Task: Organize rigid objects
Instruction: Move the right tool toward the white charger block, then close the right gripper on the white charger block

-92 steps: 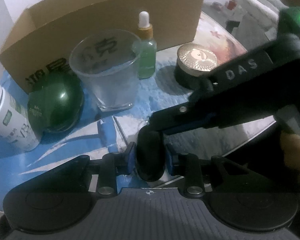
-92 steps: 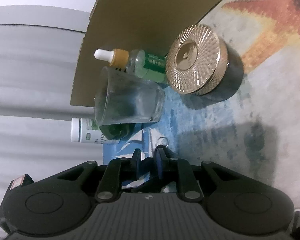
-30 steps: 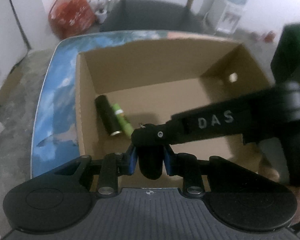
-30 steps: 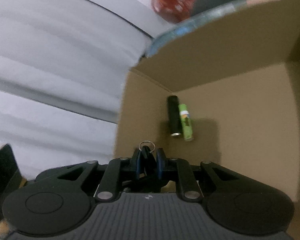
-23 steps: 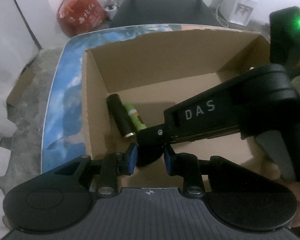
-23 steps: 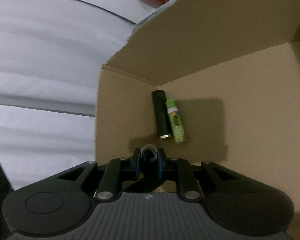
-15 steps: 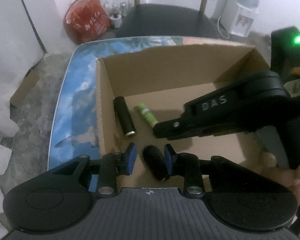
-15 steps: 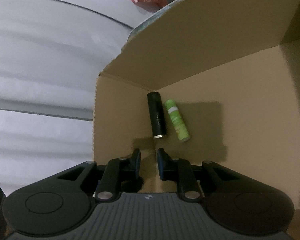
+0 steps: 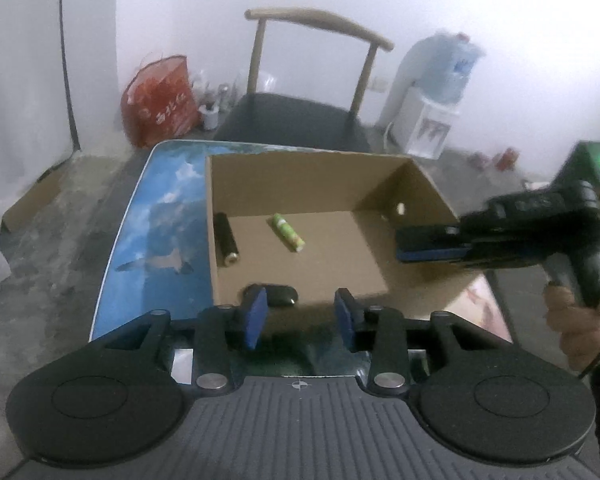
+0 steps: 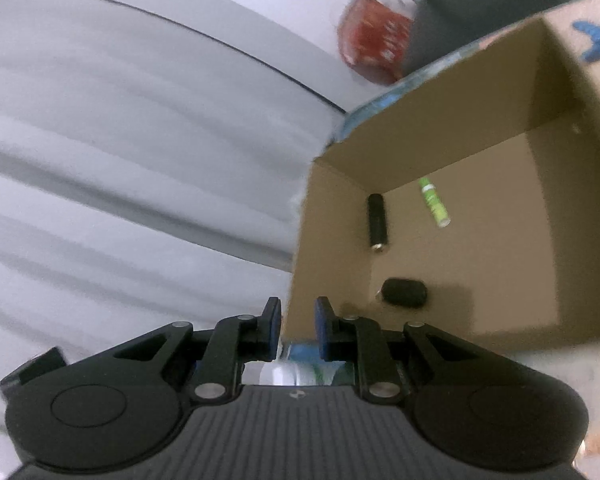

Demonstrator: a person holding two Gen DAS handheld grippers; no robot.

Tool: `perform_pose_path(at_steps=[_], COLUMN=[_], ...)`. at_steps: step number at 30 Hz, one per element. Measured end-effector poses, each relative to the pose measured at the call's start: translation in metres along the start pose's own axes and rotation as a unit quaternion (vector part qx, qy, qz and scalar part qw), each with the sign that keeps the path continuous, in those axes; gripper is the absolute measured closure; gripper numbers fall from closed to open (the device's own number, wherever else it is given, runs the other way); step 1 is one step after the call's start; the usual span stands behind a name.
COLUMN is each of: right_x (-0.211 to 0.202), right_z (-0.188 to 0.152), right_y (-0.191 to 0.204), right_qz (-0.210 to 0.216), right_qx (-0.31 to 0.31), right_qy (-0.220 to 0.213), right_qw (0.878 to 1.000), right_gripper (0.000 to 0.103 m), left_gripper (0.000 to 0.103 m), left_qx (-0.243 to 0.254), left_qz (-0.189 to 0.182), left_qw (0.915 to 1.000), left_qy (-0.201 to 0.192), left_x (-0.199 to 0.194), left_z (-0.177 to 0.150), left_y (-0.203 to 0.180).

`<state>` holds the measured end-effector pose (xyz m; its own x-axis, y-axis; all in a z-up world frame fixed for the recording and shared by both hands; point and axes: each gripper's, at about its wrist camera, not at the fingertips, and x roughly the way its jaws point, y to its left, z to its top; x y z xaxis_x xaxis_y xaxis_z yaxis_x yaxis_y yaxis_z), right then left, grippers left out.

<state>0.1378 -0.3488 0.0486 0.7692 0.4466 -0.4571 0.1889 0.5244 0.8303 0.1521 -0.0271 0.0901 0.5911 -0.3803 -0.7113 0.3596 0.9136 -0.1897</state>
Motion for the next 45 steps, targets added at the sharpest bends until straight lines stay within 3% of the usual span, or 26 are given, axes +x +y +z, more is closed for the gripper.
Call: perform_pose_path(at_steps=[6,15,21,29,32,33,45], right_x=[-0.043,-0.001,0.040,0.074,0.083,0.084,0.076], right_z=[-0.066,-0.132,-0.146,-0.157,-0.159,-0.159,-0.158], right_y=[-0.006,-0.043,-0.054,-0.051,-0.050,-0.050,-0.036], right_qz=[-0.001,-0.048,-0.058,-0.070,-0.075,-0.076,-0.093], right_qx=[-0.018,0.035,0.057,0.038,0.034,0.032,-0.004], right_qy=[-0.014,0.044,0.090,0.131,0.134,0.134,0.108], right_qw=[1.000,0.997,0.993,0.988,0.988,0.988,0.990], right_gripper=[0.082,0.082,0.082,0.081,0.075,0.075,0.073], left_gripper=[0.058,0.042,0.039,0.040,0.044,0.050,0.058], left_qx=[-0.023,-0.026,0.010,0.060,0.071,0.073,0.094], left_qz=[-0.017,-0.040,-0.039,-0.010,-0.006,-0.004,0.040], left_qw=[0.9996,0.9937,0.9898,0.9874,0.9869,0.9868,0.9881], left_qy=[0.010,0.101,0.137,0.146,0.145,0.145,0.115], left_x=[-0.004,0.027,0.051,0.065,0.065,0.065,0.055], left_z=[-0.051,-0.109,-0.126,-0.143,-0.146,-0.147,-0.151], left_y=[0.011,0.022,0.011,0.001,-0.002,-0.003,-0.013])
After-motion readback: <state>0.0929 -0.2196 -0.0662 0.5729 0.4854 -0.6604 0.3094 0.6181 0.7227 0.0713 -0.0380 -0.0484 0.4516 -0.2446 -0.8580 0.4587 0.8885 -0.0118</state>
